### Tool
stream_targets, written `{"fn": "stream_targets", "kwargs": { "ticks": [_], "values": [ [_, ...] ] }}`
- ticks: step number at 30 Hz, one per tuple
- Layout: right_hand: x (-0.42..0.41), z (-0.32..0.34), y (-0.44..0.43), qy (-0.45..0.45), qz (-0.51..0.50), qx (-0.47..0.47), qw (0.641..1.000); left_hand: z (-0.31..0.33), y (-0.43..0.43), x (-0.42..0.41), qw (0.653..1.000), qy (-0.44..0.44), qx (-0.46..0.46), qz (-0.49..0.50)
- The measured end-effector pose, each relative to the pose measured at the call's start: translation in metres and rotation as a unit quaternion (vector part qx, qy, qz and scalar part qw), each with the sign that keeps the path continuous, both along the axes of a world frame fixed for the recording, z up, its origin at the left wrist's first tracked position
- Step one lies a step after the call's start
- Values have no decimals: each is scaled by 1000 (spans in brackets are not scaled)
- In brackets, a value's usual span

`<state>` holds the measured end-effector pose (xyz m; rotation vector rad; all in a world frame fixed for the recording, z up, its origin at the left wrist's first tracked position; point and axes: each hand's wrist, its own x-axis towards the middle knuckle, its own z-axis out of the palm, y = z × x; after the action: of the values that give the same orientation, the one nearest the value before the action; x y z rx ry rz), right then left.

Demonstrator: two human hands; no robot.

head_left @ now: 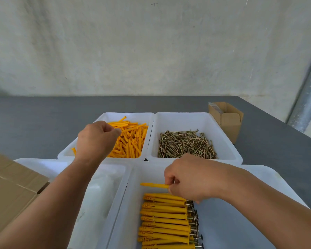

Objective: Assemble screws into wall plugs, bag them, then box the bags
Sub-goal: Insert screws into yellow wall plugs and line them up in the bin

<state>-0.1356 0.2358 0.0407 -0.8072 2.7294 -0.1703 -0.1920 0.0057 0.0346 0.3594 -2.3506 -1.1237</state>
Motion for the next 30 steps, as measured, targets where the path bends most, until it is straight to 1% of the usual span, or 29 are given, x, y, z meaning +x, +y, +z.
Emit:
{"fn": "stream_targets", "kwargs": {
  "ticks": [2,4,7,11,14,16,20,23,30],
  "values": [
    [1,-3,-2,-1,6,26,1000,-3,-4,0,994,-9,-101,38],
    [2,-7,-4,-13,3,32,999,-8,-7,-2,983,-33,-171,59],
    [4,-12,-7,-25,7,43,999,-20,-12,-7,962,-110,-243,61],
    [5,-17,-8,-37,14,56,998,-35,-19,-13,928,-211,-304,47],
    [5,-18,-8,-36,20,66,997,-39,-21,-17,914,-247,-319,36],
    [5,-18,-8,-30,27,64,997,-40,-21,-18,910,-253,-328,22],
    [5,-20,-7,-9,42,70,997,-40,-15,-16,924,-231,-306,-11],
    [4,-22,-7,4,43,71,997,-39,-11,-13,918,-232,-320,-32],
    [3,-25,-6,20,38,70,997,-40,-10,-13,924,-213,-316,-12]
  ]
}}
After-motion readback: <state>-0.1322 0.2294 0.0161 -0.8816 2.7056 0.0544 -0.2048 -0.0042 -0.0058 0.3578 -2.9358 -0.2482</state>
